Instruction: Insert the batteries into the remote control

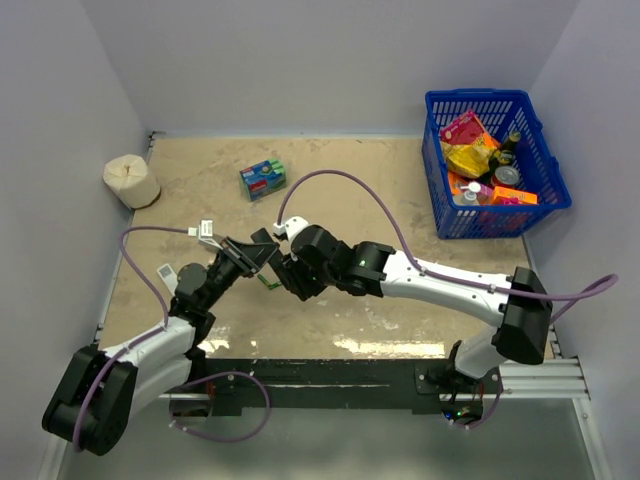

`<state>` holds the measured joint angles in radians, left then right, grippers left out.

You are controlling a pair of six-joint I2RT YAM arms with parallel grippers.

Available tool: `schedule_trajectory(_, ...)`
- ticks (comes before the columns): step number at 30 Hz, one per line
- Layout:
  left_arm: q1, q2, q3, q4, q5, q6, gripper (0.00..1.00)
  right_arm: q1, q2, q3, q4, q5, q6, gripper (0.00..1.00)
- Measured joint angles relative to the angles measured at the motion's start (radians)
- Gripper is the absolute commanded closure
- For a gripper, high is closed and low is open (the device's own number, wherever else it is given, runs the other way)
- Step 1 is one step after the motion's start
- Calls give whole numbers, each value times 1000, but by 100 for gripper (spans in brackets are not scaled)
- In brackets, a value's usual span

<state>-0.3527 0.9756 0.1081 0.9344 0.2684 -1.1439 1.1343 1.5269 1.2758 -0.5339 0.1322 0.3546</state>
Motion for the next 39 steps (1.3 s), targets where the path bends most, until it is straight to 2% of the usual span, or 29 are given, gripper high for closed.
schedule_trajectory(39, -29, -43, 0, -9, -40, -24, 100, 29, 57, 51, -58, 61, -1, 82)
